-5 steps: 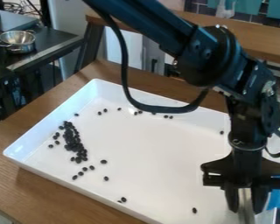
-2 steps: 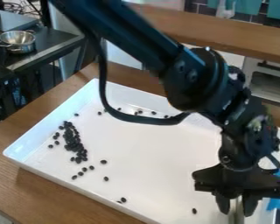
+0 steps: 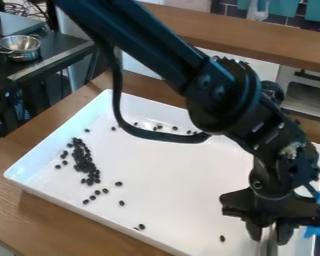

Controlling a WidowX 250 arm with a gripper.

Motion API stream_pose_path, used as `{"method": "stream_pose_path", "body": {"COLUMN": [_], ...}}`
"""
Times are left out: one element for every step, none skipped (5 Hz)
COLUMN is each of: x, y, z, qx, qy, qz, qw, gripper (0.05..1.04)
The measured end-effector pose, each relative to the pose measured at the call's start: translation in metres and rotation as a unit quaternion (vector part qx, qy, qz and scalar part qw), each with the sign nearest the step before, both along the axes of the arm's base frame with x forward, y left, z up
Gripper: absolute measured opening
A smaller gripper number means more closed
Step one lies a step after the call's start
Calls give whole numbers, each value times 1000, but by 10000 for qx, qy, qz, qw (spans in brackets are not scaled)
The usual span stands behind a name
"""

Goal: Sweep into pile

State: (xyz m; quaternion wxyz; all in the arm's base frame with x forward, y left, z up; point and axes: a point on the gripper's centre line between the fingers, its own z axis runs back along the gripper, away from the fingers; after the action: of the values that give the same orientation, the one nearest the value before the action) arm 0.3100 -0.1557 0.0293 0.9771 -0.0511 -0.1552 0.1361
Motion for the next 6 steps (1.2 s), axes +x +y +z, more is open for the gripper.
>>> {"method": "stream_pose_path", "body": {"x": [-1,4,2,-2,-8,-16], "y": [33,64,93,120,145,174], "z": [1,2,3,1,1,2], "qx": [157,159,240,362,479,530], "qy": [240,375,389,269,124,84], "qz": [13,42,-18,-102,-190,-126], "qw": [9996,9992,9990,9989,9986,9985], "gripper": [338,338,338,338,338,338]}}
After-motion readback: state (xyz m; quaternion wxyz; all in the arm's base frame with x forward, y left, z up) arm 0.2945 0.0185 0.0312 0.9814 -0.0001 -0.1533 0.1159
